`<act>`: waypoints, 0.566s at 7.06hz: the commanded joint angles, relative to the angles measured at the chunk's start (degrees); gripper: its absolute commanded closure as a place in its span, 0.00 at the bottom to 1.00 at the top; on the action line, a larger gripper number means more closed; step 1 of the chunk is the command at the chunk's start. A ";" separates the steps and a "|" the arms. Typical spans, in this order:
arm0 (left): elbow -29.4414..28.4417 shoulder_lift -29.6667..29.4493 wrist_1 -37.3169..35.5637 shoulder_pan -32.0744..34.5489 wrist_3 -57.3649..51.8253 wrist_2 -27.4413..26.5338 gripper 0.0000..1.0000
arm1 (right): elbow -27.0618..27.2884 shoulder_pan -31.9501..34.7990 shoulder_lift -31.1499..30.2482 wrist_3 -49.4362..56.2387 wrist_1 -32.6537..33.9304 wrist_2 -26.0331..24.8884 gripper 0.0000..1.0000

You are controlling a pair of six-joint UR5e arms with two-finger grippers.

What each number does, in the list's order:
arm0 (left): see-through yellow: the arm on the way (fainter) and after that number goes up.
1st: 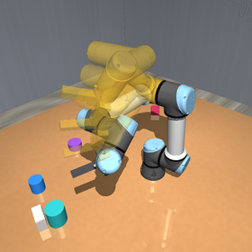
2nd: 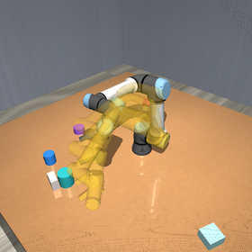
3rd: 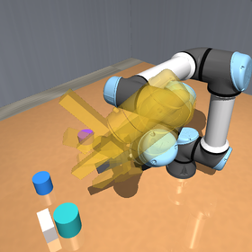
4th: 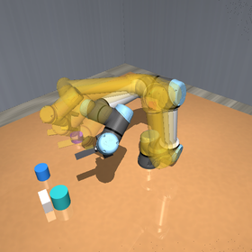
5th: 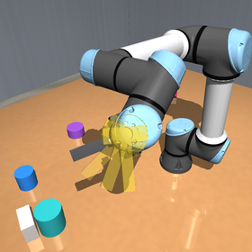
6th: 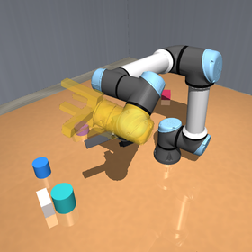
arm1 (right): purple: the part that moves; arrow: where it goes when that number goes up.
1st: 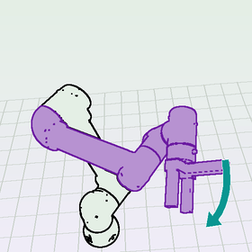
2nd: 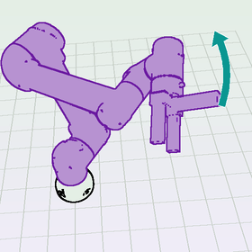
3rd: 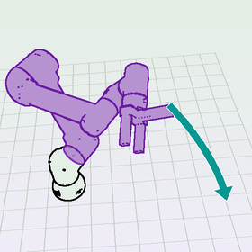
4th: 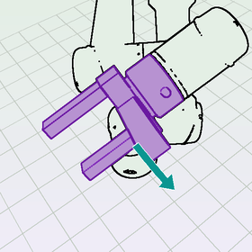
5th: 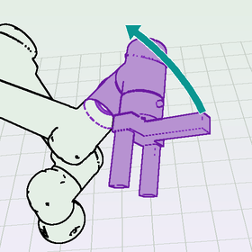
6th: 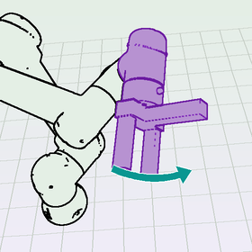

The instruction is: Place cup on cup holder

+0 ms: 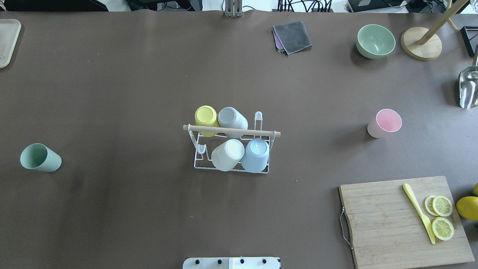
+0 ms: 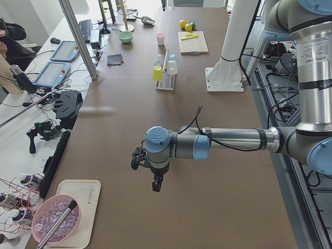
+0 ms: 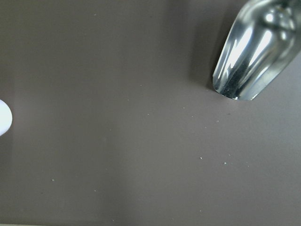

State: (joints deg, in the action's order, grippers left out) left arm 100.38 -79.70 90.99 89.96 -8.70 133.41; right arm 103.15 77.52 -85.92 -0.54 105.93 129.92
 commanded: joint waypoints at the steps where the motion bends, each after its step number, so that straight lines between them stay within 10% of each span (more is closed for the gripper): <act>1: -0.36 -1.41 -0.20 -0.31 0.00 -0.08 0.02 | 0.29 -5.24 4.36 0.19 3.76 -1.68 0.00; 4: -0.89 -13.48 -18.44 -4.52 0.00 -0.34 0.02 | -0.23 -9.30 9.79 3.51 10.94 -2.55 0.00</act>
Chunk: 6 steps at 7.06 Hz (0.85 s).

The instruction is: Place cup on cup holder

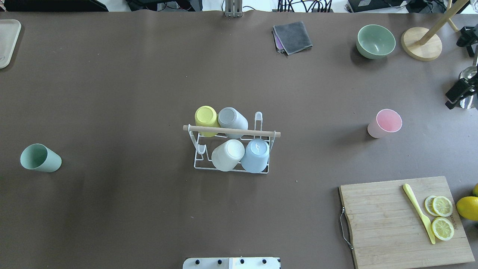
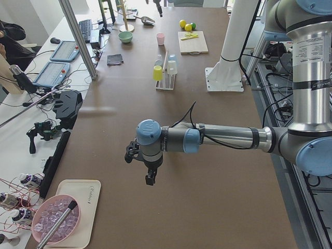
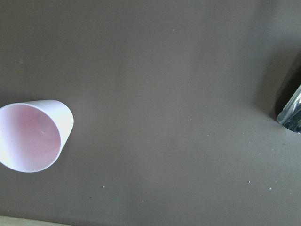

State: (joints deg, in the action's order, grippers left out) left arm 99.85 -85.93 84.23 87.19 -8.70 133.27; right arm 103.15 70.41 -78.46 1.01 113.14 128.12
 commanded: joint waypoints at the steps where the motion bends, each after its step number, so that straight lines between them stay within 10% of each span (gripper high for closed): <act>1: -3.84 -15.15 -19.47 -1.85 0.00 -3.78 0.02 | -0.84 -3.68 3.65 3.89 5.58 -2.16 0.00; 3: -6.16 -18.92 -22.18 -2.02 -0.09 -4.95 0.02 | -3.72 -5.89 9.69 7.32 10.92 -6.12 0.00; 6: -6.25 -19.01 -22.27 -10.35 0.00 -5.13 0.02 | -21.95 -11.42 28.05 14.35 20.62 -14.65 0.00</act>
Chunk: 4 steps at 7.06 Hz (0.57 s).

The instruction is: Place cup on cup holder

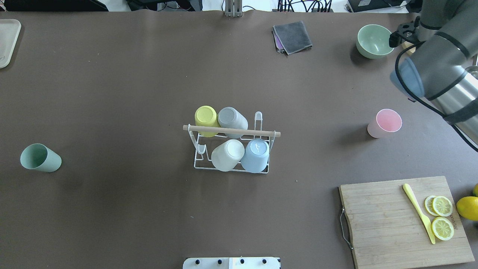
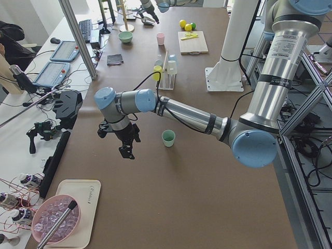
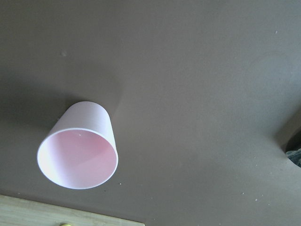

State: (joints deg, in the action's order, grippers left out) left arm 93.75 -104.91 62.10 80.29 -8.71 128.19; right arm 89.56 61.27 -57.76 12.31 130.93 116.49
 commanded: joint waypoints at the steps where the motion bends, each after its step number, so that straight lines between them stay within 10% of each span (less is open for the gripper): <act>1: -0.49 -0.03 -0.05 -4.34 0.01 0.30 0.02 | -13.31 -3.08 10.45 4.20 2.93 -3.28 0.00; 4: -3.55 -2.74 -0.05 -9.80 1.32 0.74 0.02 | -19.50 -9.74 14.34 7.81 2.84 -8.20 0.00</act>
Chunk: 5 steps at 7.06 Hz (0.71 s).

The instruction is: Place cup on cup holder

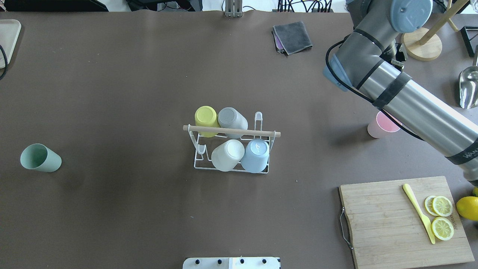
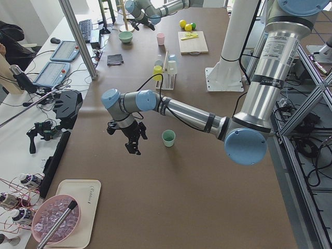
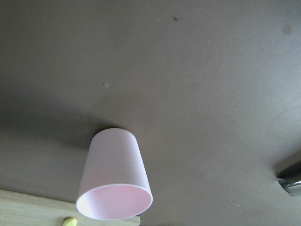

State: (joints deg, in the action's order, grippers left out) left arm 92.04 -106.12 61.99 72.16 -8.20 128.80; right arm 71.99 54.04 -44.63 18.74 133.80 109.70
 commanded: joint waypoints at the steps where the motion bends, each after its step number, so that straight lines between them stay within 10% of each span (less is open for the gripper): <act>1: -5.00 -4.06 -0.02 -2.45 2.99 0.23 0.02 | -4.90 -5.76 2.52 2.60 -0.03 -5.34 0.00; 5: -9.59 -5.06 5.06 -8.16 11.69 3.65 0.02 | -7.74 -12.19 2.18 8.23 0.06 -14.15 0.00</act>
State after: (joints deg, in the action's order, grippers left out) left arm 83.60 -111.10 64.93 65.81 0.00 132.03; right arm 64.86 43.93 -42.20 26.28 133.78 98.43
